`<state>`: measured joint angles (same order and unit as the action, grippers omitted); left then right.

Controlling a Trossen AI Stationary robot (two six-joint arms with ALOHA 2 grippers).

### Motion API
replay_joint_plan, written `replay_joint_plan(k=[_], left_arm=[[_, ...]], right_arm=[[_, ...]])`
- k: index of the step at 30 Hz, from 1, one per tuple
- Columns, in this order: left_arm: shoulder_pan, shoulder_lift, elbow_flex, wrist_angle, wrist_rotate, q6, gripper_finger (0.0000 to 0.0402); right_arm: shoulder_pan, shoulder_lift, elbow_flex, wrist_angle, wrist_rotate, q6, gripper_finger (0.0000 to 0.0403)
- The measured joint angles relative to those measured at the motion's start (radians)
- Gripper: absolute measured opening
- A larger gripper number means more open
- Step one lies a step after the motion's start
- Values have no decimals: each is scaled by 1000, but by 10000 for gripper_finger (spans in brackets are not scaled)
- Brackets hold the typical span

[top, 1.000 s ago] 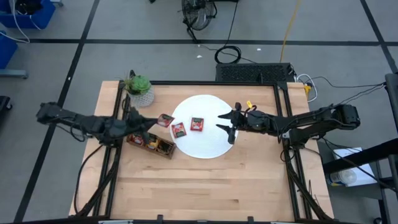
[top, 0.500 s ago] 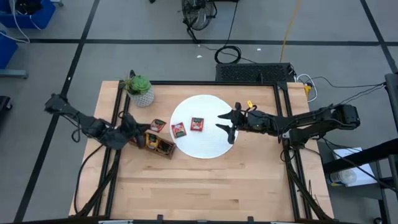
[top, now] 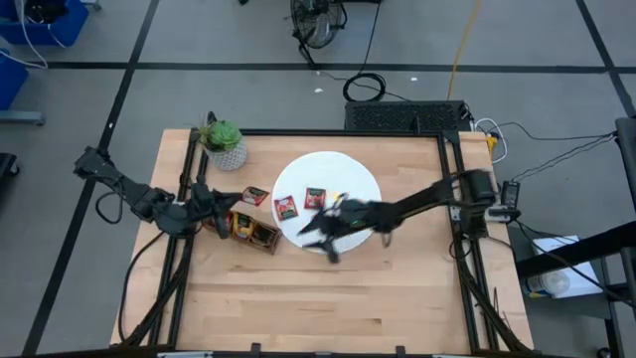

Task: Pick & Place Tea
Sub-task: Put the red tea bag into the left section of the wooden organizer

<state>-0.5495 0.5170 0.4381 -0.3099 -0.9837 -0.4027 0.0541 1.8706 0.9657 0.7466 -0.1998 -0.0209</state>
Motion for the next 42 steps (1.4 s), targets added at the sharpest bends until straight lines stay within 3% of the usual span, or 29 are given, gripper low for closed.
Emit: replay_joint_plan(k=[5, 10, 14, 20, 37, 42], left_arm=[[1, -1, 0, 91, -13, 137, 0], [1, -1, 1, 172, 9, 218, 0], [1, -1, 1, 200, 14, 264, 0], [1, -1, 2, 211, 15, 267, 0], [1, -1, 2, 210, 42, 259, 0], [0, -1, 2, 208, 42, 262, 0]], right_arm=[[67, 207, 254, -42, -65, -100, 159], [103, 355, 450, -115, -29, -140, 93], [107, 437, 524, -127, 54, -116, 14], [104, 503, 579, -126, 114, -12, 1], [137, 507, 582, -292, 575, 49, 0], [154, 507, 582, -276, 804, -62, 0]])
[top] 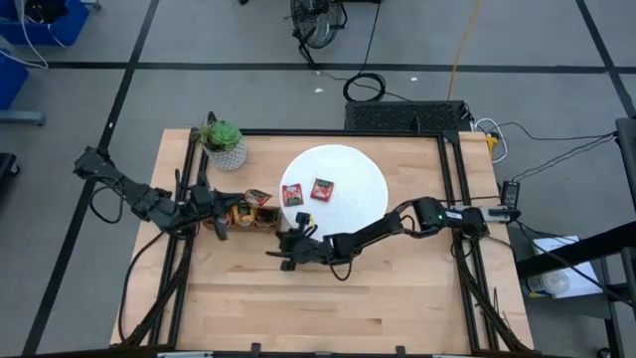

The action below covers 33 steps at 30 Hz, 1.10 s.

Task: Pick & Place Tea
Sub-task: Put the red tea bag into the left section of the wooden organizer

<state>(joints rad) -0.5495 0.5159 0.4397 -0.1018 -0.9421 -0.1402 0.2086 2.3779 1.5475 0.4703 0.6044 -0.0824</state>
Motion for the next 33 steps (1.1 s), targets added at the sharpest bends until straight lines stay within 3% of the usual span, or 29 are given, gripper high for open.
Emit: replay_joint_plan(k=[2, 8, 11, 14, 18, 21, 25, 27, 31, 33], left_arm=[[-3, 0, 0, -3, 0, -4, 0], [-54, 1, 4, -121, 6, -182, 0], [-71, 24, 65, -325, 6, -330, 0], [-62, 84, 201, -609, 51, -511, 0], [-18, 229, 396, -984, 217, -746, 0], [6, 351, 450, -1252, 336, -930, 0], [-47, 438, 431, -1339, 248, -1103, 0], [-94, 447, 417, -1294, 193, -1123, 0], [-162, 445, 410, -1193, 136, -1096, 0], [-178, 452, 410, -1154, 128, -1061, 0]], right_arm=[[4, 0, 0, 3, 53, -33, 0], [42, -49, -2, -16, 13, -78, 0], [70, -112, -2, -85, 19, -137, 0], [82, -187, -2, -197, 25, -161, 0], [69, -275, -35, -326, 25, -141, 0], [36, -337, -132, -311, 24, -107, 0], [-1, -420, -302, -159, 21, -91, 0], [-17, -448, -384, -14, -42, -109, 0], [-90, -460, -494, 299, -328, -136, 0], [-153, -460, -499, 346, -446, -99, 0]])
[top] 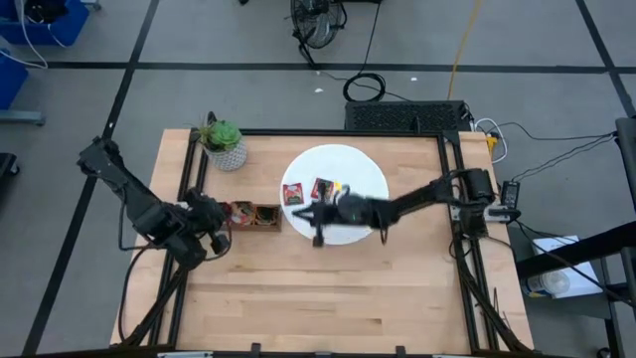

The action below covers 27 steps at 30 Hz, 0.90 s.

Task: Pick & Place Tea
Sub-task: Put the red tea bag into the left section of the wooden organizer

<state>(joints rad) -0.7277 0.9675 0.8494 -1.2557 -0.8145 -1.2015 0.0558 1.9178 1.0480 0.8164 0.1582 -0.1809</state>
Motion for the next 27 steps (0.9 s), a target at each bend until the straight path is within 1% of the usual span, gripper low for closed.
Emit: replay_joint_plan(k=[5, 7, 8, 10, 14, 16, 18, 22, 27], left_arm=[[-1, 12, -1, 14, -81, 40, 0], [5, 12, -1, 35, -99, 57, 0], [9, 12, -1, 50, -107, 66, 0], [18, 11, -1, 84, -133, 108, 0], [28, 11, 1, 164, -240, 231, 0], [27, 3, 1, 169, -306, 261, 0], [26, -9, 1, 166, -360, 261, 0], [26, -22, 2, 165, -369, 265, 0], [26, -20, 2, 166, -367, 277, 0]], right_arm=[[-149, 28, 66, 35, -308, 143, 7], [-182, 53, 106, 71, -440, 224, 26], [-188, 67, 132, 85, -489, 260, 40], [-187, 96, 177, 94, -551, 300, 74], [-157, 179, 286, 85, -547, 280, 146], [-150, 211, 331, 92, -482, 285, 173], [-157, 222, 356, 90, -428, 309, 189], [-177, 243, 388, 133, -438, 371, 199], [-180, 256, 426, 145, -450, 377, 184]])
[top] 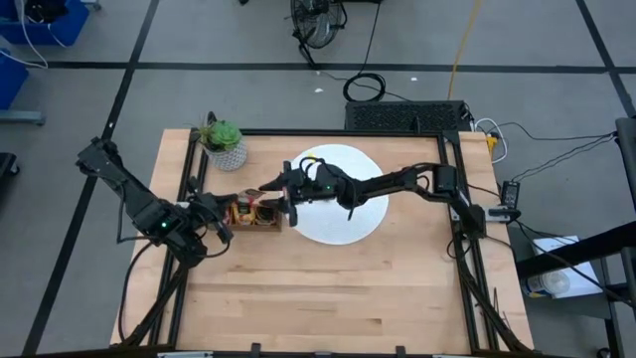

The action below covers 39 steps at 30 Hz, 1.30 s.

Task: Pick & Place Tea
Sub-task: Put the red tea bag into the left section of the wooden organizer

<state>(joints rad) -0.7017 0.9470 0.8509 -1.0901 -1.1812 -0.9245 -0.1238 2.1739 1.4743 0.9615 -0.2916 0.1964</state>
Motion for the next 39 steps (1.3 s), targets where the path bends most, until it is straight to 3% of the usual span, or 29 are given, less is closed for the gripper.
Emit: replay_joint_plan(k=[9, 16, 22, 30, 34, 39], left_arm=[[0, 0, 0, 4, 3, -1, 0], [0, 0, 1, 62, 3, 41, 1], [0, -1, 1, 85, 21, 48, 3], [18, 1, 1, 138, 39, -14, 4], [94, 2, 1, 260, 189, 58, 10], [190, 5, 1, 517, 408, 331, 63]], right_arm=[[-1, 1, 49, -30, 2, -30, 145], [5, 42, 117, -98, 0, -137, 13], [26, -14, 106, -334, 8, -257, 1], [124, -166, 104, -841, 327, -513, 0], [170, -203, 105, -989, 439, -550, 0], [196, -204, 104, -1091, 447, -513, 0]])
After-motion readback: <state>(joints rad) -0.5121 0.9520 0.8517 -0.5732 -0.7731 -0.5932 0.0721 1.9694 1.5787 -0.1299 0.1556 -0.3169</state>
